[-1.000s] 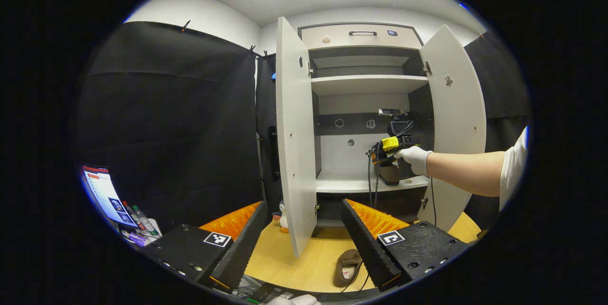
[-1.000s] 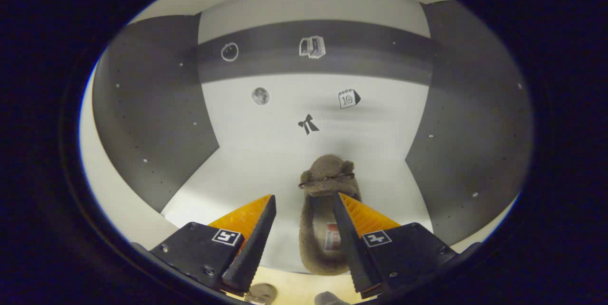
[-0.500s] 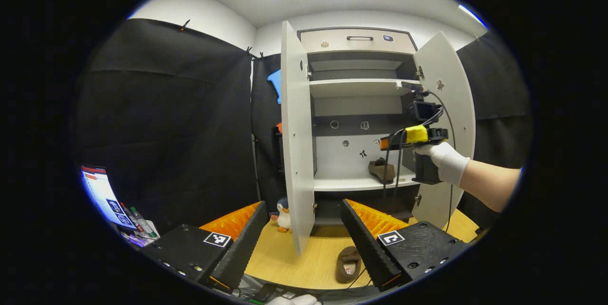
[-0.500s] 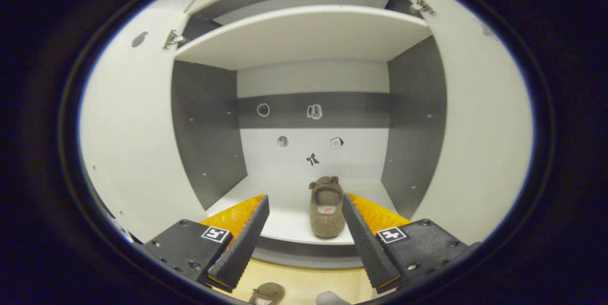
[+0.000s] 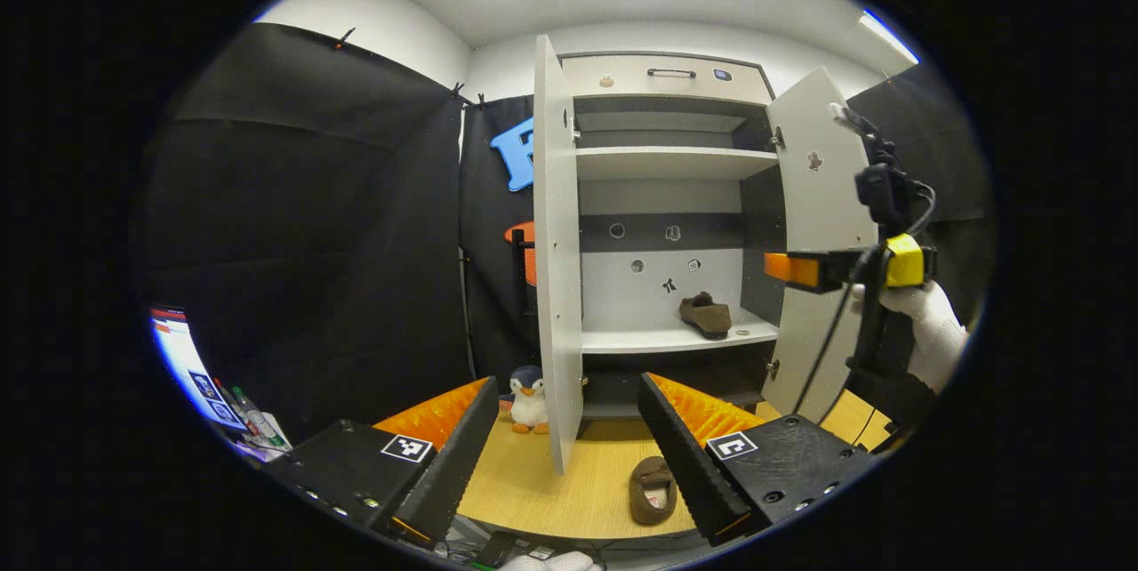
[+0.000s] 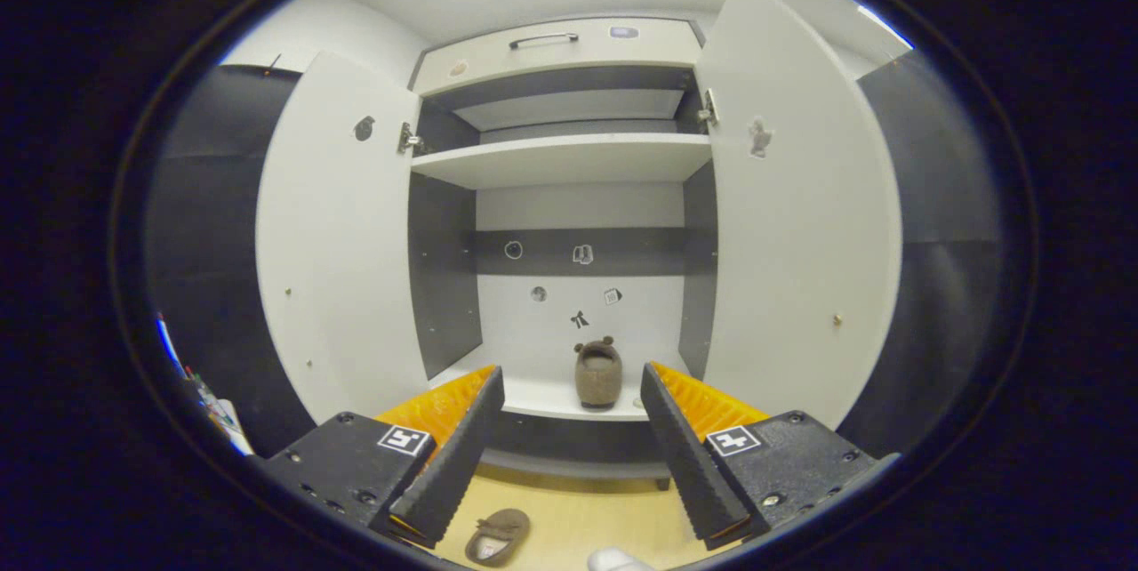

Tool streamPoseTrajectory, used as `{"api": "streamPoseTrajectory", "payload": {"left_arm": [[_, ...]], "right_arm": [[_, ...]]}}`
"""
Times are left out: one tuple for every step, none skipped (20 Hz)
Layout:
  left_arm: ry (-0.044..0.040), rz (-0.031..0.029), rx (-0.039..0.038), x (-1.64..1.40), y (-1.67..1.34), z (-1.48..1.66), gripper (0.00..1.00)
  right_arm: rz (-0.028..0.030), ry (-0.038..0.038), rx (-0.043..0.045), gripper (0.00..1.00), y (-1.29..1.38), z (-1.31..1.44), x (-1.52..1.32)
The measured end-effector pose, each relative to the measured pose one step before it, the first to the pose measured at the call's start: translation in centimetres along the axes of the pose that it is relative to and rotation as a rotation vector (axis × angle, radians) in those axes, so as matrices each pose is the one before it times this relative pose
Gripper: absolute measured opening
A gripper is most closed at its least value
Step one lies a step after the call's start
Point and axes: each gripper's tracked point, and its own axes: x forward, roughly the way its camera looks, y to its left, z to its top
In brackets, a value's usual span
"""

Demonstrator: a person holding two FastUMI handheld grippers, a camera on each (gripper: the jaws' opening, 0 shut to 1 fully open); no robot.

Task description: Grab one shoe with the right hand and put it into the shoe cabinet, grab the other shoe with the left hand and put it into the shoe cabinet; then close the right door with the right hand and the left door with the left hand.

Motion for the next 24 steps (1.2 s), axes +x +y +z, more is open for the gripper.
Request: {"api": "streamPoseTrajectory", "payload": {"left_arm": [[-0.00128, -0.00638, 0.00256, -0.018, 0.018, 0.005, 0.96], [-0.00131, -0.00905, 0.00081, 0.108, -0.109, -0.142, 0.96], [-0.00330, -0.00966, 0.00105, 0.084, -0.076, 0.065, 0.96], [-0.00215, -0.00988, 0.00274, 0.179, -0.084, -0.027, 0.96], [0.00288, -0.01007, 0.00426, 0.087, -0.098, -0.084, 0.96], [0.00256, -0.01135, 0.00352, 0.055, -0.095, -0.113, 0.96], [0.00383, -0.01400, 0.00223, 0.012, -0.180, -0.125, 0.96], [0.00384, -0.01436, 0.00260, 0.021, -0.167, -0.199, 0.96], [0.00065, -0.01311, 0.00390, 0.148, -0.263, -0.192, 0.96], [0.00115, -0.01723, 0.00213, 0.367, -0.308, -0.262, 0.96], [-0.00219, -0.01872, -0.00732, 0.260, -0.490, -0.196, 0.96], [0.00528, -0.01744, -0.01036, 0.053, -0.542, -0.262, 0.96], [0.01016, -0.01745, -0.00740, 0.182, -0.548, -0.464, 0.96], [0.01970, -0.00938, -0.00071, 0.103, -0.375, -0.668, 0.96], [0.01763, -0.00962, 0.00229, 0.236, -0.351, -0.792, 0.96], [0.01611, -0.00555, 0.00485, 0.309, -0.342, -0.791, 0.96], [0.01691, -0.00235, 0.00925, 0.358, -0.123, -0.878, 0.96], [0.01666, -0.00472, 0.00874, 0.497, -0.305, -1.056, 0.96], [0.03987, -0.00380, 0.00081, 0.257, -0.246, -1.512, 0.96], [0.03793, -0.01246, -0.00812, 0.295, -0.556, -1.506, 0.96], [0.03083, -0.01413, -0.01197, 0.394, -0.518, -1.453, 0.96], [0.03799, -0.00678, -0.00931, 0.458, -0.333, -1.353, 0.96], [0.02253, 0.00086, -0.00008, 0.400, -0.014, -1.295, 0.96], [0.04621, -0.00299, -0.00860, 0.342, -0.238, -1.380, 0.96]], "right_arm": [[-0.00446, 0.00616, 0.00031, 0.98, -0.227, -0.631, -1.461], [-0.00880, 0.01071, -0.00026, 0.99, -0.334, -1.011, -1.368], [-0.00913, 0.00947, 0.00305, 0.99, -0.380, -1.029, -1.245], [-0.01524, 0.00927, 0.01187, 0.98, -0.468, -0.922, -1.129], [-0.00716, 0.00280, 0.01109, 0.99, -0.302, -0.741, -1.104], [-0.01161, 0.00359, 0.00548, 0.98, -0.410, -0.644, -0.956], [-0.01383, 0.00293, -0.00198, 0.98, -0.501, -0.666, -0.991], [-0.01786, -0.00186, 0.00029, 0.98, -0.531, -0.356, -0.871], [-0.01503, -0.00413, -0.00023, 0.98, -0.474, -0.293, -0.778], [-0.01268, 0.00070, -0.00247, 0.98, -0.423, -0.182, -0.668], [-0.01147, 0.00631, -0.00671, 0.98, -0.433, -0.332, -0.604], [-0.00752, 0.00658, -0.01032, 0.98, -0.375, -0.235, -0.477], [-0.00472, 0.00839, -0.00988, 0.98, -0.299, -0.216, -0.501], [-0.00104, 0.00817, -0.01118, 0.98, -0.328, -0.216, -0.342], [-0.00445, 0.00848, -0.00660, 0.98, -0.383, -0.294, -0.229], [-0.00382, 0.00658, -0.00017, 0.98, -0.375, -0.152, -0.154], [0.00071, 0.00507, 0.00240, 0.98, -0.175, -0.216, -0.033], [-0.00070, 0.01346, 0.00347, 0.98, -0.252, -0.307, 0.052], [0.00258, 0.01381, 0.00349, 0.99, -0.227, -0.342, 0.156], [0.00184, 0.00977, 0.00478, 0.98, -0.205, -0.139, 0.127], [0.00004, 0.00493, 0.00480, 0.98, -0.251, -0.084, 0.120], [-0.00321, 0.00402, 0.00016, 0.98, -0.309, -0.028, 0.070], [-0.00455, 0.00893, -0.00212, 0.98, -0.423, -0.301, 0.075], [-0.00348, 0.00908, 0.00014, 0.98, -0.336, -0.196, 0.100]]}}
